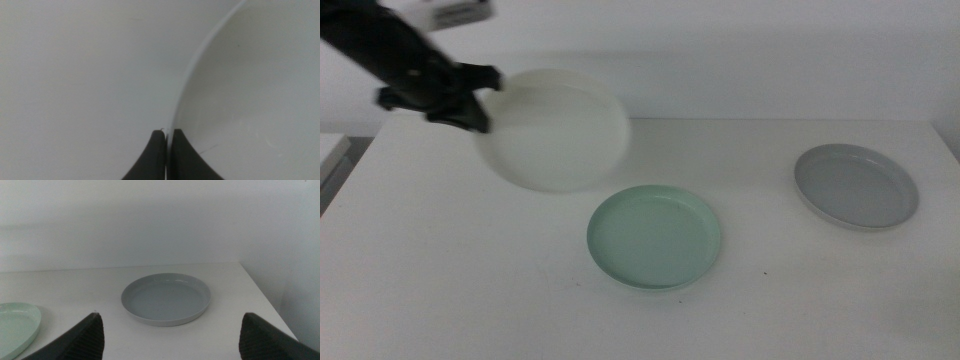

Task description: Stack the three bowls on top of each other.

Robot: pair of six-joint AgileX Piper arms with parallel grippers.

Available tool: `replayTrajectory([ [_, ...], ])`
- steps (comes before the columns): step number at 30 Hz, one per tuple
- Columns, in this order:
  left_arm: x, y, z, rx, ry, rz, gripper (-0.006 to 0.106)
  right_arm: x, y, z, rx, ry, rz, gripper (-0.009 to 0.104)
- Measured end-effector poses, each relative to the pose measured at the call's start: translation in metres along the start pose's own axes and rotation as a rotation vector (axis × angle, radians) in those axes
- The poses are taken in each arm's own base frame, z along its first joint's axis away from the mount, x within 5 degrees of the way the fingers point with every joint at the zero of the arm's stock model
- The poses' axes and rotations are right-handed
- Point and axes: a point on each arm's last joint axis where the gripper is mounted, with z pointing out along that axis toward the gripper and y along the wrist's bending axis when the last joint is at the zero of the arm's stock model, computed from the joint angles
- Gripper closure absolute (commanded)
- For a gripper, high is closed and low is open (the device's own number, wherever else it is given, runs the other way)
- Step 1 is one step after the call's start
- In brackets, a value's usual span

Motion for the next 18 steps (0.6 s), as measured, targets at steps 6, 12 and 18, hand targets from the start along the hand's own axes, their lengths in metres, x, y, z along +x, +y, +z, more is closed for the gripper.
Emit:
replayTrajectory([
  [6,0.008,-0.066,0.03,0.06,0.03,0.097,0.102,0.0,0.0,0.0,0.0,0.0,0.0,0.002],
  [12,0.018,-0.096,0.061,0.085,0.095,0.136,0.102,0.0,0.0,0.0,0.0,0.0,0.0,0.002],
  [18,0.025,-0.095,0.09,0.08,0.168,0.131,0.102,0.0,0.0,0.0,0.0,0.0,0.0,0.002],
])
